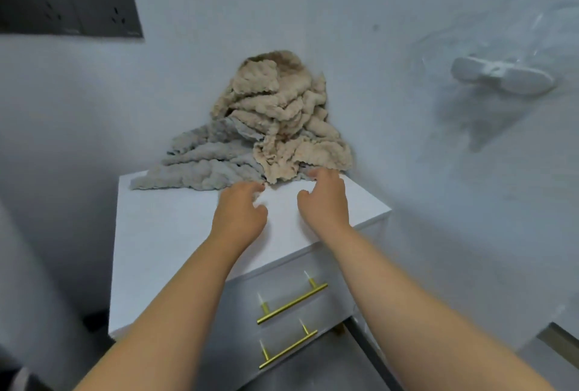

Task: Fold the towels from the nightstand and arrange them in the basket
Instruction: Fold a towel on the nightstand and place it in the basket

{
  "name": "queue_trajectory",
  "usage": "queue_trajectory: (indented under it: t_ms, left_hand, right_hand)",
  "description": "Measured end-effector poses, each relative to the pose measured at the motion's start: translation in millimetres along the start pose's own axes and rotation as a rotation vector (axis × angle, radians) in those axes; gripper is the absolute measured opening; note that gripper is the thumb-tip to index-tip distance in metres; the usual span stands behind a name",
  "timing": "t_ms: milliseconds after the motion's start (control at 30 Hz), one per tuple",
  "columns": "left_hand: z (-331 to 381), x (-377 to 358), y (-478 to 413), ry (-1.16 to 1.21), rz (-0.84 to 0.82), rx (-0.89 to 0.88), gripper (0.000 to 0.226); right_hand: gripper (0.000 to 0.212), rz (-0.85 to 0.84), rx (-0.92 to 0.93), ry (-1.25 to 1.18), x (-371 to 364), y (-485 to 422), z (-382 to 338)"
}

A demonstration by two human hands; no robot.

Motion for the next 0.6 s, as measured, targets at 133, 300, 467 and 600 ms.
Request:
queue_trajectory:
  t_ms: [133, 300, 467, 600]
  left_hand:
    - [-15.0, -3.8, -25.7, -0.160, -0.002, 0.012, 0.052]
    - [-38.8, -9.9, -46.8, -0.382, 0.025, -0.010, 0.055]
    - [-53.6, -17.1, -45.8, -0.446, -0.008, 0.022, 0.036]
    - [-54.1, -4.9, -49.1, -0.349, 0.079, 0.007, 0.026]
  right_hand:
    - [0.048, -0.019, -0.121, -0.050, -25.3, -18.4, 13.1]
    - [0.049, -0.045, -0.092, -0.018, -48.3, -42.3, 12.0]
    - [0.041, -0.115, 0.048, 0.029, -76.9, -38.0, -0.9]
    - [0.043, -0.128, 0.118, 0.120, -84.7, -33.8, -8.3]
Point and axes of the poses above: each hand's wrist, its own y-axis away from the middle knuckle, its own x-axis out of the back of the hand, z = x × y, the point moved 10 cm from there along -y, towards the middle knuckle, and after that the axes turned 11 degrees about -y, right-handed, at the moved point
